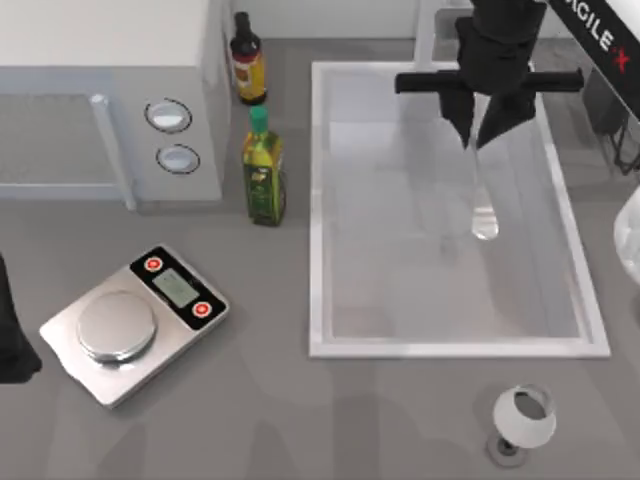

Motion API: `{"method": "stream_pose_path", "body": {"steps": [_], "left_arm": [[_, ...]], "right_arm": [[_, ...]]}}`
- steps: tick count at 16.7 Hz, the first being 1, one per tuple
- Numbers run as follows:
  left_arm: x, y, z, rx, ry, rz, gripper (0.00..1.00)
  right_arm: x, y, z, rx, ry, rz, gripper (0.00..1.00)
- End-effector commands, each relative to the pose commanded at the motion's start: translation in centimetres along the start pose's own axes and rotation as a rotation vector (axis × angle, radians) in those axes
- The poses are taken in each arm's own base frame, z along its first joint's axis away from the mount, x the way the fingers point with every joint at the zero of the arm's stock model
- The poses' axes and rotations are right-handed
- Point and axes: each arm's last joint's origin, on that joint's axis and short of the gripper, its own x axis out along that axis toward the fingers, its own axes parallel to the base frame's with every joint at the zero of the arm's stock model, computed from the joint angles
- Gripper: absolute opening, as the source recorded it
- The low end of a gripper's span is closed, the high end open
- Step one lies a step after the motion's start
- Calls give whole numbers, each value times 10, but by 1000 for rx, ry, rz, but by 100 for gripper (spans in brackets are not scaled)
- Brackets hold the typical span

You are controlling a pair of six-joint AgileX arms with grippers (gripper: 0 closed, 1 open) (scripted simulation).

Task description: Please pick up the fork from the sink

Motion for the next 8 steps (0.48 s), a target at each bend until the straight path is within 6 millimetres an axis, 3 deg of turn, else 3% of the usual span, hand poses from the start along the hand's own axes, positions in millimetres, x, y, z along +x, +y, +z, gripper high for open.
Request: {"method": "stream_pose_path", "body": {"steps": [4,8], "left_arm": [[0,0,0,0,0,0,100],[0,0,0,0,0,0,100]], "right_arm": [[-30,-27,-9,0,1,0,0],[-49,-65,-41,2,63,-15,0]]}}
